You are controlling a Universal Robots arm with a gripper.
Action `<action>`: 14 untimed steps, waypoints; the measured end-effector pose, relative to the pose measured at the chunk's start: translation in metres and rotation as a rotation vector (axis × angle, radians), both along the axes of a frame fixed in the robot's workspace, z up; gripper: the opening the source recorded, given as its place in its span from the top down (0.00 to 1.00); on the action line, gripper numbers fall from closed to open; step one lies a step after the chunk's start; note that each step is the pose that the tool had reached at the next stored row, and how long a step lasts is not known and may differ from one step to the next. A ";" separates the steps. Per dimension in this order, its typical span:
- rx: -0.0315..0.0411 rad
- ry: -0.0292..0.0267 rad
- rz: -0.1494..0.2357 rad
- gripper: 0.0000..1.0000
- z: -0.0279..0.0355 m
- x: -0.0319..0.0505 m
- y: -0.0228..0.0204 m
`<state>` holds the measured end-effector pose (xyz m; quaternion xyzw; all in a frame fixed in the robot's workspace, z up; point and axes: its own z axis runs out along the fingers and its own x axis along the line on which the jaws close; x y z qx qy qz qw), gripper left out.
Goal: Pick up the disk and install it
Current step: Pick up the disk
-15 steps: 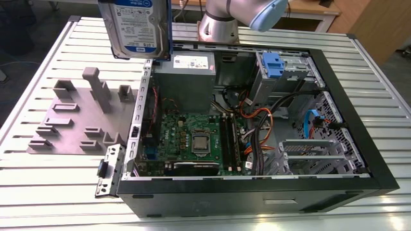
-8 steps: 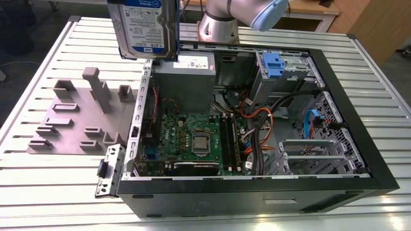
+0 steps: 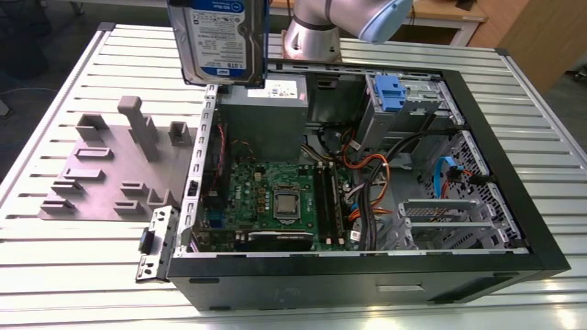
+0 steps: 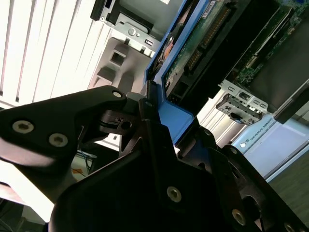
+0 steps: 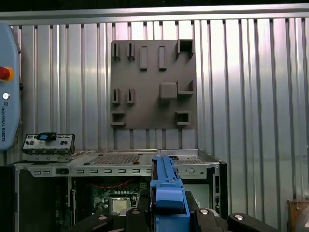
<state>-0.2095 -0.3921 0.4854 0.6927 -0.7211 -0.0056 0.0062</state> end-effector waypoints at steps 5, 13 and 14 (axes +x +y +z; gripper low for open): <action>0.0000 0.0000 0.000 0.63 -0.0002 0.0097 0.0000; 0.0000 0.0000 0.000 0.63 -0.0005 0.0241 0.0000; 0.0000 0.0000 0.000 0.63 -0.0005 0.0257 0.0000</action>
